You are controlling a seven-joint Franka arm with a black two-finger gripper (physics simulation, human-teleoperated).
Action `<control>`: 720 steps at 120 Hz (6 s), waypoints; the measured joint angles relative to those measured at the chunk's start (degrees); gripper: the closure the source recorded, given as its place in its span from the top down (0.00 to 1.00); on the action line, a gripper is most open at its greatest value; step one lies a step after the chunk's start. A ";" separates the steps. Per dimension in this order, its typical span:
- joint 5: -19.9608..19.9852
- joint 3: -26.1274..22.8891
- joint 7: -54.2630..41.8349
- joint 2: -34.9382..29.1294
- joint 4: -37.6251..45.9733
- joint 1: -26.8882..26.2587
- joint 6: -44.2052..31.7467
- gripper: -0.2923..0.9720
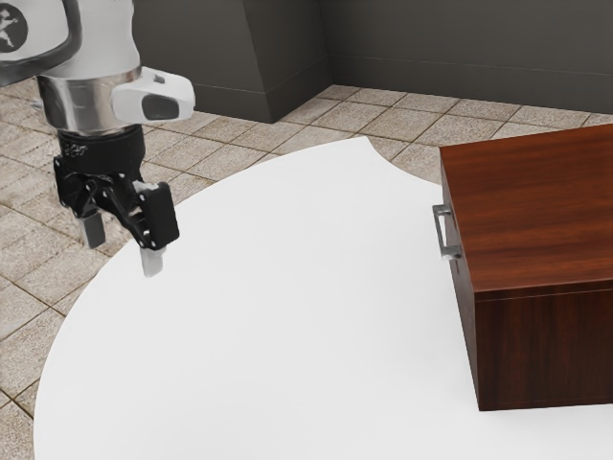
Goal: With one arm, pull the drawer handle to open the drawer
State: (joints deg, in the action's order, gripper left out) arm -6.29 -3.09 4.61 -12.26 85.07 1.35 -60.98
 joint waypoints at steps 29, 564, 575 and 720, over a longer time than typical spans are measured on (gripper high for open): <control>-0.25 -1.87 1.56 3.36 0.78 -2.01 -16.03 0.77; 28.78 7.31 40.07 22.55 12.98 -9.55 -71.11 0.77; 28.78 7.39 39.99 20.36 15.62 -9.43 -71.25 0.77; 25.59 7.00 40.37 16.49 21.01 -7.23 -73.52 0.77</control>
State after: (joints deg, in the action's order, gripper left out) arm 19.30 3.92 44.98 4.23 106.08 -5.88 -134.50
